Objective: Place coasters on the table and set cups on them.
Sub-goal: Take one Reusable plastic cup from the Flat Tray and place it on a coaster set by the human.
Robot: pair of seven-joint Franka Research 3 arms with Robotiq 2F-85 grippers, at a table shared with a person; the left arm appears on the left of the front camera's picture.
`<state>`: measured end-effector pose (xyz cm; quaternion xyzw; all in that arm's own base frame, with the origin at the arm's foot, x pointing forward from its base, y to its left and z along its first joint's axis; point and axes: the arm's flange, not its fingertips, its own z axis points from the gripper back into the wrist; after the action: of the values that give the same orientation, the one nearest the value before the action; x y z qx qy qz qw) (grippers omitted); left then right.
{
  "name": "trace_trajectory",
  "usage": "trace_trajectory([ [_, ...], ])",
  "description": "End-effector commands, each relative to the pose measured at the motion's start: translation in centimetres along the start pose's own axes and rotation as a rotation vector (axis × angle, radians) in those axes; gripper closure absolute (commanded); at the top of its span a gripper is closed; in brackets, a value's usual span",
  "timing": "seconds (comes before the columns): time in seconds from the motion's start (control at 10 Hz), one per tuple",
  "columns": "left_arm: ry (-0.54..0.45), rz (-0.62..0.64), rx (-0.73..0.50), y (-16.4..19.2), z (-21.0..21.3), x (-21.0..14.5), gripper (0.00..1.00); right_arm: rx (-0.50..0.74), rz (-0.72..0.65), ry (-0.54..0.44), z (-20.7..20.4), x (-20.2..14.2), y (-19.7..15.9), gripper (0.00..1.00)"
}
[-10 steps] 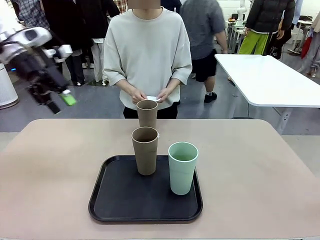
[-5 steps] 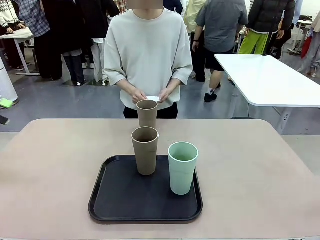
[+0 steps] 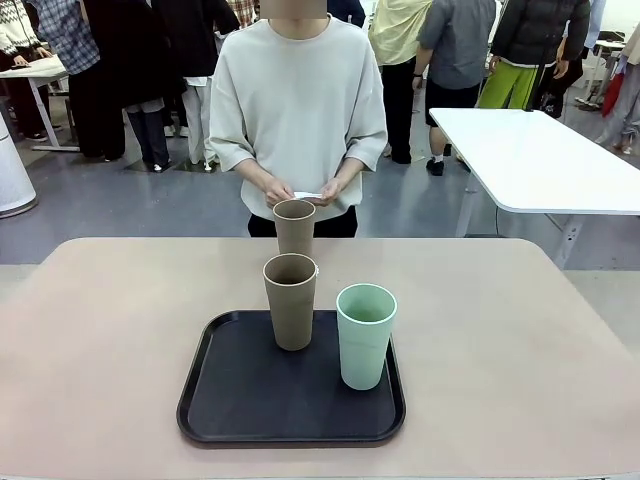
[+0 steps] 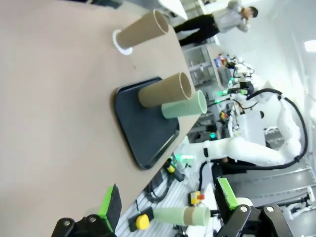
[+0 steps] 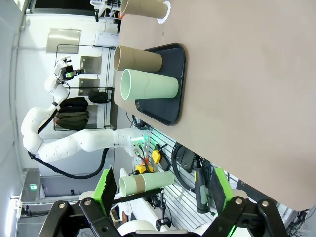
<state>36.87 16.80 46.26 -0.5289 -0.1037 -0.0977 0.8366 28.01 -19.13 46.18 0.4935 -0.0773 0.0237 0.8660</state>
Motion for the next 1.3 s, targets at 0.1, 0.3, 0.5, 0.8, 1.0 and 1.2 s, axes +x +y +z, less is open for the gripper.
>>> trace_trajectory([
  [0.1, 0.036, 0.085, -0.002, -0.7, -2.0, 1.8, 0.0, 0.003, 0.002, 0.0, 0.0, 0.0, 0.0, 0.0],
  [0.3, 0.037, 0.1, -0.002, -1.0, -2.5, 2.2, 0.0, 0.003, 0.002, 0.0, 0.0, 0.0, 0.0, 0.0],
  [0.5, 0.057, 0.071, -0.007, 0.0, -2.0, 1.9, 0.0, 0.003, 0.002, 0.0, 0.0, 0.0, 0.0, 0.0],
  [0.8, 0.057, 0.071, -0.007, 0.0, -2.0, 1.9, 0.0, 0.003, 0.002, 0.0, 0.0, 0.0, 0.0, 0.0],
  [1.0, 0.057, 0.071, -0.007, 0.0, -2.0, 1.9, 0.0, 0.003, 0.002, 0.0, 0.0, 0.0, 0.0, 0.0],
  [1.2, 0.057, 0.071, -0.007, 0.0, -2.0, 1.9, 0.0, 0.003, 0.002, 0.0, 0.0, 0.0, 0.0, 0.0],
])
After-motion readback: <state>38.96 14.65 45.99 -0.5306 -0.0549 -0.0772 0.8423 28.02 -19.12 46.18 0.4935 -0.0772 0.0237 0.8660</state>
